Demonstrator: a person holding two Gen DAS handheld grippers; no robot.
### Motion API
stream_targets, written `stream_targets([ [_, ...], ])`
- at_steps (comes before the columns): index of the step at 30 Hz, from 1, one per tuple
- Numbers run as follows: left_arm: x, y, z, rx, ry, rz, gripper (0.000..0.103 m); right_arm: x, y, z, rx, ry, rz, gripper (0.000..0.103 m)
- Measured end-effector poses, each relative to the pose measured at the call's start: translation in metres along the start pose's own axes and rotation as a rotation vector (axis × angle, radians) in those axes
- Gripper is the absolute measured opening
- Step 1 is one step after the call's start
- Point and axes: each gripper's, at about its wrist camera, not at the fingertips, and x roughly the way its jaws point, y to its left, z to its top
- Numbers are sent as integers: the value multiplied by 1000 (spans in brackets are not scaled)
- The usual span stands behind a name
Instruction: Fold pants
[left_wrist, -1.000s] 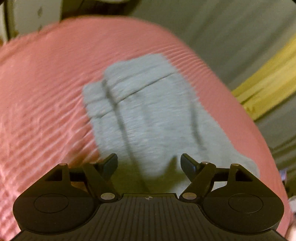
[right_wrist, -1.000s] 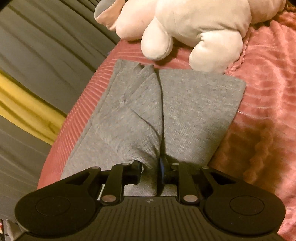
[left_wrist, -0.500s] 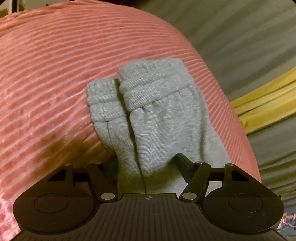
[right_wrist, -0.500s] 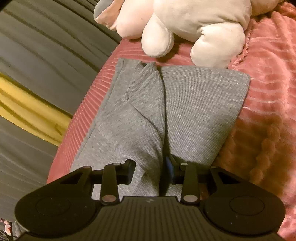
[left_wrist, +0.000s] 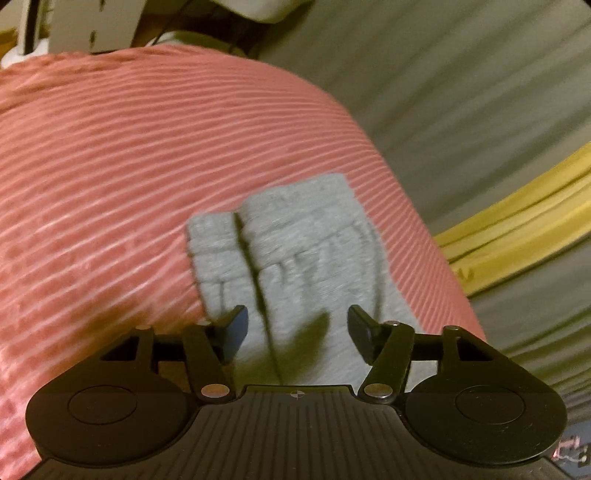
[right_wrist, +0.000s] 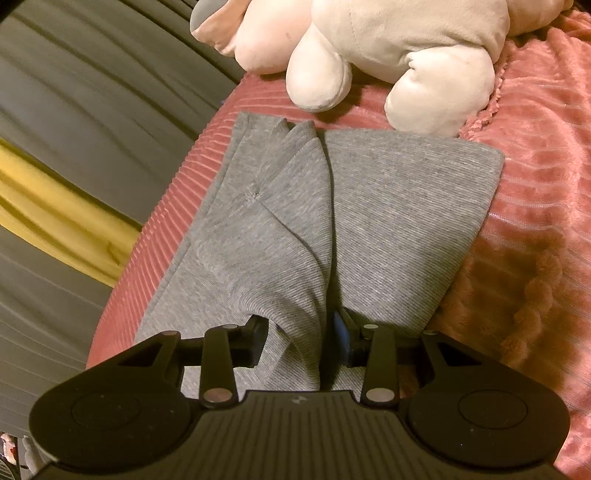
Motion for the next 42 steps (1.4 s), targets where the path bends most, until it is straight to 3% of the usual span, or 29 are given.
stream_targets([
  [3,21,0,-2,9,23,29,68,1,1,0,-5,2,-3,40],
  [5,36,1,-4,8,55,51,52,1,2,-1,-9,1,-3,40],
  [7,39,0,-5,21,50,66,47,1,1,-1,-7,1,0,40],
  [10,33,-5,-6,62,28,58,27,2,0,-1,0,1,5,41],
  [14,31,-10,-6,90,16,48,16,3,3,-1,-13,5,-5,42],
  [23,15,-6,-3,55,-14,-26,12,3,2,0,-14,6,5,45],
  [28,-9,18,-1,-42,10,-66,12,2,3,-1,-15,5,3,45],
  [32,5,36,-4,-87,75,8,13,3,2,-1,-10,6,5,45],
  [34,10,38,-6,-96,82,17,19,3,3,-1,-15,7,2,46],
  [37,0,30,-7,-108,37,93,60,2,5,-1,-25,7,-4,46],
  [38,-5,27,-7,-110,14,103,68,2,6,-1,-28,6,-5,46],
  [42,-30,2,-17,-53,-67,107,81,-1,10,-1,-54,1,18,63],
])
